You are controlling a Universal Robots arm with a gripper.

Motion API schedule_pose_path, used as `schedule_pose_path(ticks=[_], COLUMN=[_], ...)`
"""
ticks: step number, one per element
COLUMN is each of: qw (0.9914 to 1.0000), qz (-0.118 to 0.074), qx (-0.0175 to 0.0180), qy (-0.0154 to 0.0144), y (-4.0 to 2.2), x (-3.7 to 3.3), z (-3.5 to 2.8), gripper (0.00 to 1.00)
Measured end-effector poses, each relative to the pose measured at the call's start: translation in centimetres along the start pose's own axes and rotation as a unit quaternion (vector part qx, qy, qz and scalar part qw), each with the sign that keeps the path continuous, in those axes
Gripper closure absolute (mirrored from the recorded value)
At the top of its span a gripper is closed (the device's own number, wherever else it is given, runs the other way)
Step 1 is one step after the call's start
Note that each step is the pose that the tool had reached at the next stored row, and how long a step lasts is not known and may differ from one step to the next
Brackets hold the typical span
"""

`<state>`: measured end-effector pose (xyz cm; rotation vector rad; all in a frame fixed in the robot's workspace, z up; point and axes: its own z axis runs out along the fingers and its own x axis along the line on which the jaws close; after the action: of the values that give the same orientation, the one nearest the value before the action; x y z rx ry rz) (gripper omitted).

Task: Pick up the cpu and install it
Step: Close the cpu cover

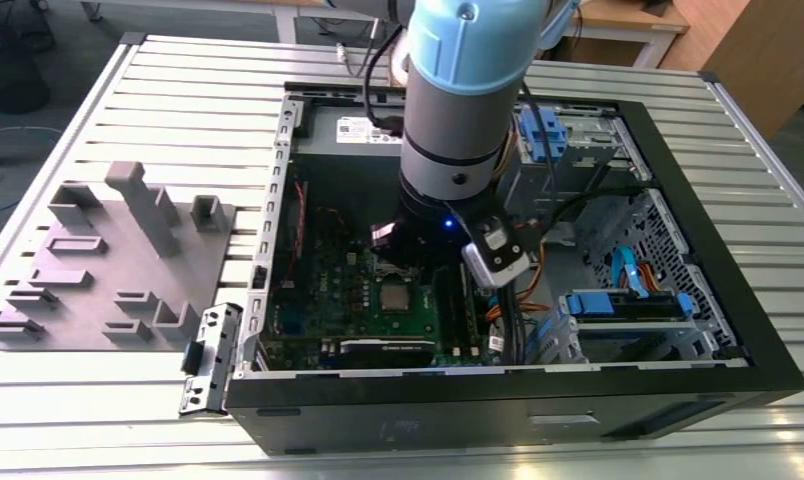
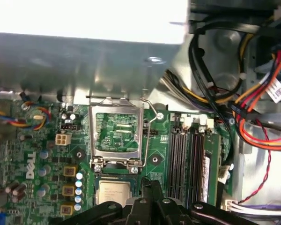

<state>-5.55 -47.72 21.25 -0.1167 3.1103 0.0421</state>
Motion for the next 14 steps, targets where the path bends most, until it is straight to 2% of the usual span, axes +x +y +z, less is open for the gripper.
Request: schedule_pose_path(ticks=[5, 9, 14], qw=[0.99938, 0.99913, 0.99874], qz=[-0.035, -0.042, -0.050], qx=[-0.0019, -0.0021, -0.0023], qy=[0.0008, 0.0010, 0.0012], y=[-0.01, -0.01, 0.27], x=[-0.05, -0.46, -0.55], z=[0.01, 0.02, 0.06], gripper=[0.89, 0.89, 0.89])
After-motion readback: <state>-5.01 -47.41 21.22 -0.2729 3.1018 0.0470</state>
